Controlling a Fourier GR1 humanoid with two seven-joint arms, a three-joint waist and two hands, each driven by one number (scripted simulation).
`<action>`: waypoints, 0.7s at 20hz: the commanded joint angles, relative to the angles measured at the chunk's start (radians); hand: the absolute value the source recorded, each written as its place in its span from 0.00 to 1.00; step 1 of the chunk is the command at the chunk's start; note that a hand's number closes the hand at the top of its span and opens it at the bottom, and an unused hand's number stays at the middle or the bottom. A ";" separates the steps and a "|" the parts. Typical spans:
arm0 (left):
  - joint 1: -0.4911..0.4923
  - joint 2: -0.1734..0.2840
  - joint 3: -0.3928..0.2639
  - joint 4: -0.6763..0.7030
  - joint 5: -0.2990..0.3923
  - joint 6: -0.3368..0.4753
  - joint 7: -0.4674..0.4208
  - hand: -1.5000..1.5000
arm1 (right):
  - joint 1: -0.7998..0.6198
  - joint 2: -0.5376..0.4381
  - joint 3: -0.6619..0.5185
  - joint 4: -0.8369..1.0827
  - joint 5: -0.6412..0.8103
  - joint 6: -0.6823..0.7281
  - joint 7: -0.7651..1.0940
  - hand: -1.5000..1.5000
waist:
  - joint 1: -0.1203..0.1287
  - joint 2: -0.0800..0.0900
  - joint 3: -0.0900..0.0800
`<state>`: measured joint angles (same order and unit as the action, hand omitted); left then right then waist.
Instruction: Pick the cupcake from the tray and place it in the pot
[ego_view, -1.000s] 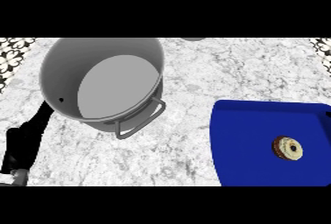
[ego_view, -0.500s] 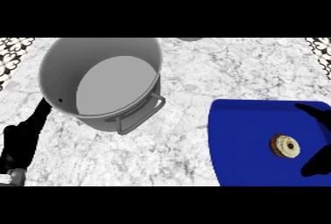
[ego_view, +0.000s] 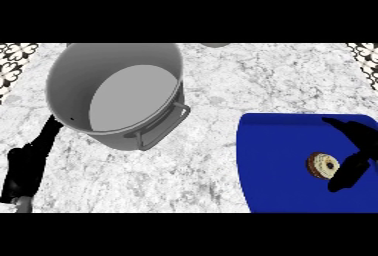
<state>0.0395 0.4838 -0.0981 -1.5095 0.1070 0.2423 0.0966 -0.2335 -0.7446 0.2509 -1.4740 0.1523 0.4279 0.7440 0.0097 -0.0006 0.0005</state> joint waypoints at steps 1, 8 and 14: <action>-0.007 -0.010 0.068 0.034 0.011 -0.058 -0.032 0.50 | -0.056 0.084 -0.026 0.043 0.052 0.041 0.054 0.00 | -0.005 0.001 -0.001; 0.043 -0.073 0.035 -0.085 -0.093 -0.027 0.046 0.50 | -0.038 0.166 -0.031 0.154 0.192 0.045 -0.026 0.00 | -0.004 0.000 0.000; 0.030 -0.093 0.108 -0.079 -0.107 -0.099 0.060 0.50 | 0.015 0.178 -0.109 0.091 0.249 0.104 -0.037 0.00 | -0.009 0.000 0.000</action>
<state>0.0769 0.4155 -0.0122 -1.5687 0.0268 0.1618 0.1261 -0.2476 -0.5793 0.1813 -1.3444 0.3683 0.4915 0.7024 0.0046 -0.0005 0.0001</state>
